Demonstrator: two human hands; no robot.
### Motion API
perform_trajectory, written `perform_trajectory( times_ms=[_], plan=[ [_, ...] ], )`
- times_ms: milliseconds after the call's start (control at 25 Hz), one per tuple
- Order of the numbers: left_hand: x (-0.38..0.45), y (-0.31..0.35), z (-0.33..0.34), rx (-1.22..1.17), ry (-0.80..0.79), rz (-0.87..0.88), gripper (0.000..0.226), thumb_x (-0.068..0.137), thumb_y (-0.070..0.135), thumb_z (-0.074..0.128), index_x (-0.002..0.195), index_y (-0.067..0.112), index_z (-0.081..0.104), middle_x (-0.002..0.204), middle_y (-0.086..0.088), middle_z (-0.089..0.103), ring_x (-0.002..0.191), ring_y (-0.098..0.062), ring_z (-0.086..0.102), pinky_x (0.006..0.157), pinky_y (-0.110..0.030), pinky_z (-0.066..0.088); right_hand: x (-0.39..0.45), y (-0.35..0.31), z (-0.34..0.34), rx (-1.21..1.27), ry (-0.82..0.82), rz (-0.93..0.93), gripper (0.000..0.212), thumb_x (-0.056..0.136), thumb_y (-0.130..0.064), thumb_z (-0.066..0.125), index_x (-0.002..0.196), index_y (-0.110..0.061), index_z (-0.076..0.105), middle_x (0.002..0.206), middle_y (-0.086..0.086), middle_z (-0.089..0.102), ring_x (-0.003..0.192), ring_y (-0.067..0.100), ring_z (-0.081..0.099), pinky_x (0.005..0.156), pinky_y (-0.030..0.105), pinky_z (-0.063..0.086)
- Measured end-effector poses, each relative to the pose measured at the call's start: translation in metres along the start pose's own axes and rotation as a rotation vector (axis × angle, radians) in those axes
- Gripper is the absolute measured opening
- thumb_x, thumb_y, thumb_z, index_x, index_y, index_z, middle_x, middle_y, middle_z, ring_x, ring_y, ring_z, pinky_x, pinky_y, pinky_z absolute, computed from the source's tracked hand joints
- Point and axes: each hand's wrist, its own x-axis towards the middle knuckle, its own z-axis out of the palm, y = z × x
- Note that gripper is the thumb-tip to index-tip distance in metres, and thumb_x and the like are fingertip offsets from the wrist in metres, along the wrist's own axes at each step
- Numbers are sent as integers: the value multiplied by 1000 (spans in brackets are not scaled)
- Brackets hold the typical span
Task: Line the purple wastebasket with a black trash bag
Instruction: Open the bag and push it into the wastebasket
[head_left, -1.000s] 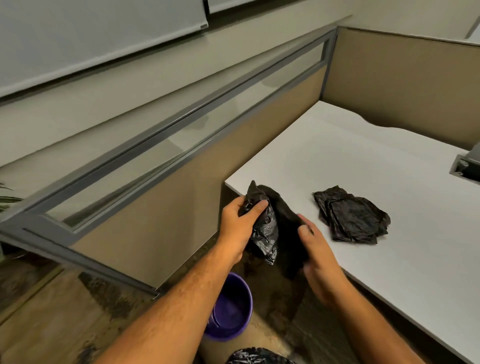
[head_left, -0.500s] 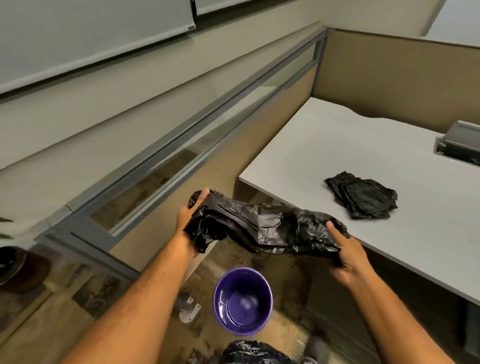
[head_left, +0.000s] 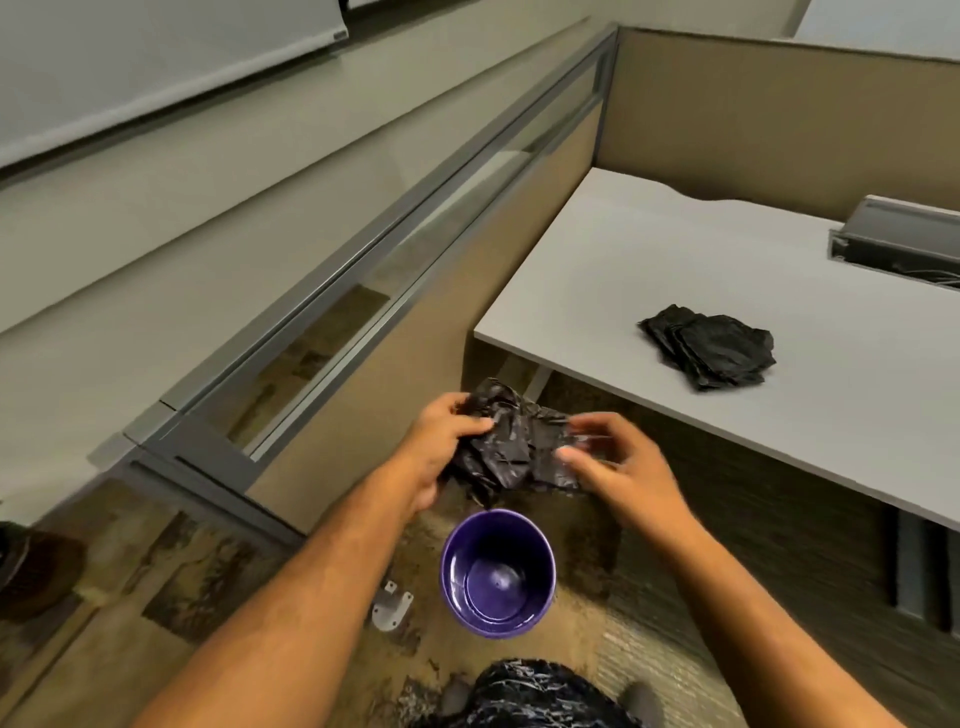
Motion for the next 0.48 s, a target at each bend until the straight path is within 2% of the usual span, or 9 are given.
perform_trajectory(
  times_ms=[40, 120, 240, 280, 360, 480],
  plan=[
    [0, -2, 9, 41, -32, 19, 29, 94, 14, 74, 120, 25, 69, 120, -11, 77, 106, -29, 78, 84, -41, 66, 0, -13, 11, -19, -107, -36, 65, 75, -65, 85, 134, -45, 64, 124, -31, 69, 114, -10, 67, 89, 9, 58],
    [-1, -5, 22, 115, -55, 49, 28, 94, 15, 77, 120, 24, 69, 119, -8, 77, 107, -24, 77, 85, -37, 65, 5, -27, 25, -71, -176, -93, 73, 77, -48, 93, 142, -39, 60, 125, -26, 70, 112, -7, 70, 94, 16, 60],
    [-5, -8, 31, 156, -52, 49, 31, 90, 27, 83, 117, 22, 69, 114, -8, 79, 102, -24, 78, 80, -34, 65, 14, -29, 24, -121, -148, -75, 48, 85, -18, 90, 129, -24, 73, 112, -5, 82, 101, 11, 80, 96, 40, 66],
    [-7, -8, 30, 178, -55, 51, 36, 87, 33, 86, 116, 21, 69, 111, -8, 79, 100, -24, 79, 80, -35, 65, 16, -28, 18, -116, -163, -63, 38, 87, -14, 88, 122, -22, 77, 106, -1, 84, 98, 15, 82, 94, 42, 67],
    [-9, -6, 18, 275, -82, 58, 39, 82, 43, 88, 110, 22, 70, 104, -6, 80, 95, -23, 79, 79, -36, 63, 20, -25, 1, -70, -205, -38, 28, 90, -11, 84, 115, -24, 80, 101, 3, 86, 94, 15, 83, 87, 38, 68],
    [-13, -1, -7, 423, -222, 27, 28, 83, 49, 84, 96, 27, 74, 82, 2, 80, 78, -13, 78, 68, -30, 60, 30, -24, -29, -6, -144, -7, 25, 98, -7, 73, 107, -29, 83, 102, -5, 86, 94, 8, 81, 86, 30, 60]
  ],
)
